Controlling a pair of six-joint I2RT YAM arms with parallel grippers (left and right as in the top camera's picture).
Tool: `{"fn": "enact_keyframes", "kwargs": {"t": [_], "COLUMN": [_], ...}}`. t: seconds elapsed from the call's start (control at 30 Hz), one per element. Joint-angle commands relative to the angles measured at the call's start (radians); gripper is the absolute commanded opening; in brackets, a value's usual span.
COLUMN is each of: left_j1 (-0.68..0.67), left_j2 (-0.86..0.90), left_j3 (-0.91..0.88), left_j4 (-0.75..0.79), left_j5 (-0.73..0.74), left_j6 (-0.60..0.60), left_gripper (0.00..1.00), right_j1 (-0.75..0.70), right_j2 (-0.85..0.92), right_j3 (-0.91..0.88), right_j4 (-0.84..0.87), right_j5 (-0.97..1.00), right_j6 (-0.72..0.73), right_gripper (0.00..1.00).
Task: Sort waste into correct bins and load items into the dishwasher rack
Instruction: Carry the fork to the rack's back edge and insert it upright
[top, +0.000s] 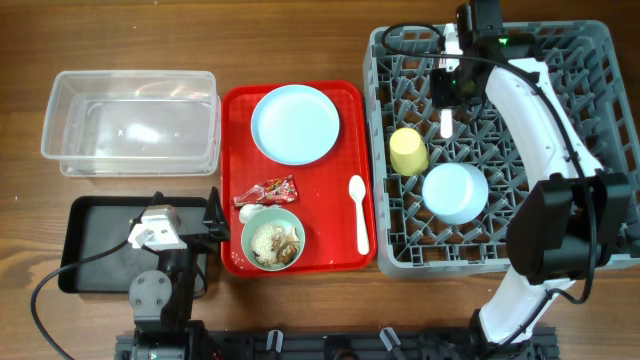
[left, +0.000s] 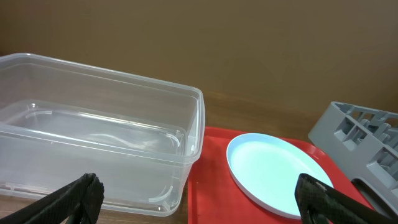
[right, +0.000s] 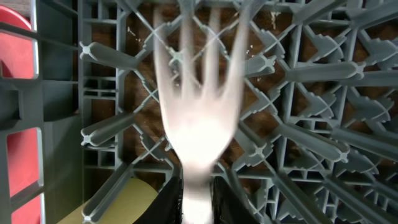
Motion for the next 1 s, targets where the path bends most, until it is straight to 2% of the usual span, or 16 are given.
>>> {"fn": "enact_keyframes", "kwargs": {"t": [0.0,0.2,0.3,0.4,0.53,0.8,0.97], "left_j1": [-0.003,-0.003,-0.003,-0.003,-0.003,-0.003,-0.003], "left_j2": [0.004,0.004,0.004,0.004,0.004,0.004,0.004], "left_j3": [-0.001,-0.001,-0.001,-0.001,-0.001,-0.001,-0.001], "left_j4": [-0.008,-0.008,-0.008,-0.008,-0.008,-0.008,-0.008], "left_j5": [0.008,0.008,0.008,0.008,0.008,0.008,0.008], "left_j6": [0.019,0.019,0.019,0.019,0.019,0.019,0.019], "left_gripper": [1.00,1.00,1.00,1.00,1.00,1.00,1.00], "right_j1": [0.001,0.002,0.011,0.017,0.010,0.008,0.006], "right_j2": [0.010,0.010,0.010,0.010,0.010,0.050,0.098], "right_j3": [0.001,0.001,0.001,0.001,0.001,-0.054,-0.063], "right_j4": [0.004,0.002,-0.009,0.005,0.093,0.212,0.247], "right_j5": [-0.007,0.014,-0.069,0.058,0.207,0.191,0.187], "right_j6": [-0.009,-0.007,-0.004,0.092,0.178,0.201,0.204], "right_gripper": [0.19,0.19,0.21,0.23,0.44,0.55,0.56]}}
